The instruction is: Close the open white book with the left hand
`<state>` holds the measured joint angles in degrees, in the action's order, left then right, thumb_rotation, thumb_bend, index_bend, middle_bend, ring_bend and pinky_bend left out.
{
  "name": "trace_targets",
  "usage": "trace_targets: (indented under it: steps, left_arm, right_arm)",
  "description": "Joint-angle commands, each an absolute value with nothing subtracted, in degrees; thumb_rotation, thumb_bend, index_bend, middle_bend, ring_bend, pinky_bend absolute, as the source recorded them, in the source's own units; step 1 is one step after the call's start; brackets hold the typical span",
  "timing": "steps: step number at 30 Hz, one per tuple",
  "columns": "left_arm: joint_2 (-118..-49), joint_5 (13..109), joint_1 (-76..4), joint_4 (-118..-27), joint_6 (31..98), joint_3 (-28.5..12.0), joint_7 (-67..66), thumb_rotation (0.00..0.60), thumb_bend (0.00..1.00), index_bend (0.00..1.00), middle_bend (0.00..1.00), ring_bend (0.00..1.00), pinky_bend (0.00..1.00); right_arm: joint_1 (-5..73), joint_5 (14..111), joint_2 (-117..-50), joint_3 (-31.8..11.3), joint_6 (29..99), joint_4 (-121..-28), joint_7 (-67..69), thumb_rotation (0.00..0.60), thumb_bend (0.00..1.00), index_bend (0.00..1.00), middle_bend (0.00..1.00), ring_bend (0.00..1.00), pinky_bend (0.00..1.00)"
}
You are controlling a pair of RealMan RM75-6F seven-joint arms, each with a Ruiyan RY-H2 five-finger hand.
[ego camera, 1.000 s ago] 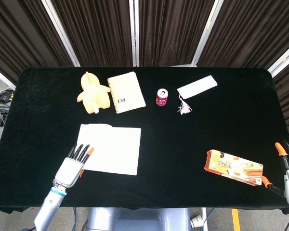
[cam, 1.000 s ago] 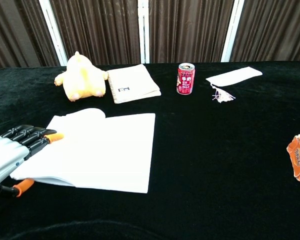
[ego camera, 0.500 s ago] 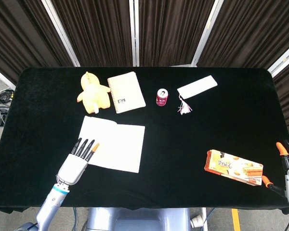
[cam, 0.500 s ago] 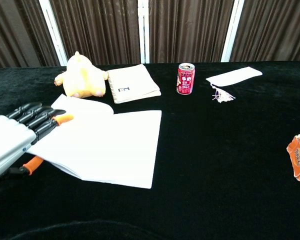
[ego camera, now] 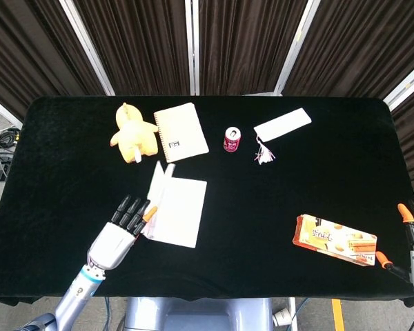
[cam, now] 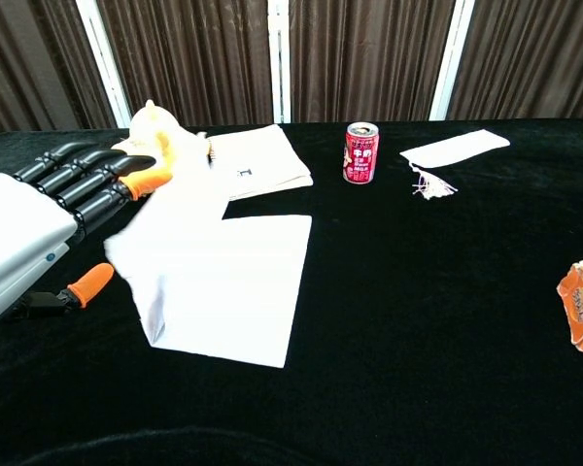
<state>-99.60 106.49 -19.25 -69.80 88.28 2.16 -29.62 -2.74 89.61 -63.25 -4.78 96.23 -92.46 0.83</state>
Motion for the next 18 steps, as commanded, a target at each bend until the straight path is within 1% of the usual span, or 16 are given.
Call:
trace_targets:
  steps: [1, 6, 9, 11, 14, 15, 18]
  left_arm:
    - [-98.6, 106.8, -18.8, -71.1, 88.9, 2.6, -30.1, 0.6, 0.48, 0.0, 0.0, 0.0, 0.0]
    - [-96.5, 105.5, -17.6, -72.8, 89.7, 2.6, -29.2, 0.6, 0.48, 0.0, 0.0, 0.0, 0.0]
    - [-94.0, 104.6, -16.5, -74.0, 90.7, 2.7, -28.0, 0.6, 0.46, 0.0, 0.0, 0.0, 0.0]
    - [-92.0, 103.9, -15.7, -75.0, 91.2, 3.0, -26.9, 0.6, 0.43, 0.0, 0.0, 0.0, 0.0]
    - [-88.6, 101.7, -14.2, -77.5, 90.8, 3.6, -26.1, 0.6, 0.36, 0.0, 0.0, 0.0, 0.0]
    - [-87.4, 100.9, -13.7, -78.4, 90.5, 3.9, -25.9, 0.6, 0.32, 0.0, 0.0, 0.0, 0.0]
    - [-82.6, 96.6, -11.8, -83.5, 88.8, 4.7, -24.5, 0.6, 0.25, 0.0, 0.0, 0.0, 0.0]
  right_arm:
    - [-2.7, 89.6, -63.2, -4.8, 96.2, -92.4, 0.9, 0.6, 0.04, 0.0, 0.0, 0.0, 0.0]
    - [-2.7, 89.6, -63.2, -4.8, 96.1, -92.5, 0.8, 0.6, 0.04, 0.0, 0.0, 0.0, 0.0]
    - [-2.7, 89.6, -63.2, -4.7, 96.1, -92.5, 0.6, 0.6, 0.04, 0.0, 0.0, 0.0, 0.0]
    - [-2.7, 89.7, -63.2, -4.7, 96.1, -92.5, 0.5, 0.6, 0.04, 0.0, 0.0, 0.0, 0.0]
    - [-2.7, 89.9, -63.3, -4.6, 96.1, -92.4, 0.1, 0.6, 0.03, 0.0, 0.0, 0.0, 0.0]
    - [-2.7, 90.1, -63.3, -4.6, 96.1, -92.4, -0.1, 0.6, 0.04, 0.0, 0.0, 0.0, 0.0]
    - [-2.6, 90.5, -63.3, -4.4, 96.1, -92.3, -0.6, 0.6, 0.03, 0.0, 0.0, 0.0, 0.0]
